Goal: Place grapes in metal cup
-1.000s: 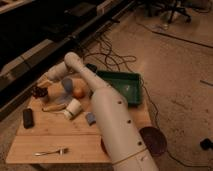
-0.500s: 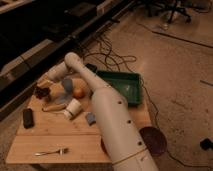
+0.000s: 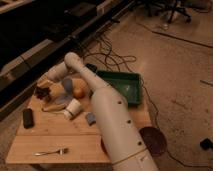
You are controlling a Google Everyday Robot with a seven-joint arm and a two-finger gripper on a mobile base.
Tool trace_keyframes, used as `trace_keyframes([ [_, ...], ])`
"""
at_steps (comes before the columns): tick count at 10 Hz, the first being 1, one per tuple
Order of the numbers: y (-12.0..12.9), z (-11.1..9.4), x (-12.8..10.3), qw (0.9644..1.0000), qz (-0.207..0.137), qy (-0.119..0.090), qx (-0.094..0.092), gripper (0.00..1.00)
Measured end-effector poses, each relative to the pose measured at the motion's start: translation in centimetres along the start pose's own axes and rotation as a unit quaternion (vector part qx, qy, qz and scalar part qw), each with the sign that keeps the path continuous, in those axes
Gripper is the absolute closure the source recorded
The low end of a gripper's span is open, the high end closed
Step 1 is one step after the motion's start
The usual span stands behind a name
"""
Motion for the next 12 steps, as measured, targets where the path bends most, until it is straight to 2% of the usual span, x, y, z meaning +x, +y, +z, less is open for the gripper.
trace_keyframes([
  [1, 0.1, 0.2, -0.5, 1.0, -0.008, 0.001, -0.004, 0.68],
  [2, 0.3, 0.5, -1.9, 0.9996, -0.023, 0.0, -0.013, 0.68],
  [3, 0.3, 0.4, -1.7, 0.9997, -0.023, 0.001, -0.012, 0.68],
  [4, 0.2, 0.1, -1.7, 0.9997, -0.023, 0.001, -0.01, 0.72],
  [6, 0.2, 0.3, -1.8, 0.9997, -0.023, 0.001, -0.011, 0.87],
  [12, 0.2, 0.2, -1.7, 0.9997, -0.023, 0.001, -0.01, 0.86],
])
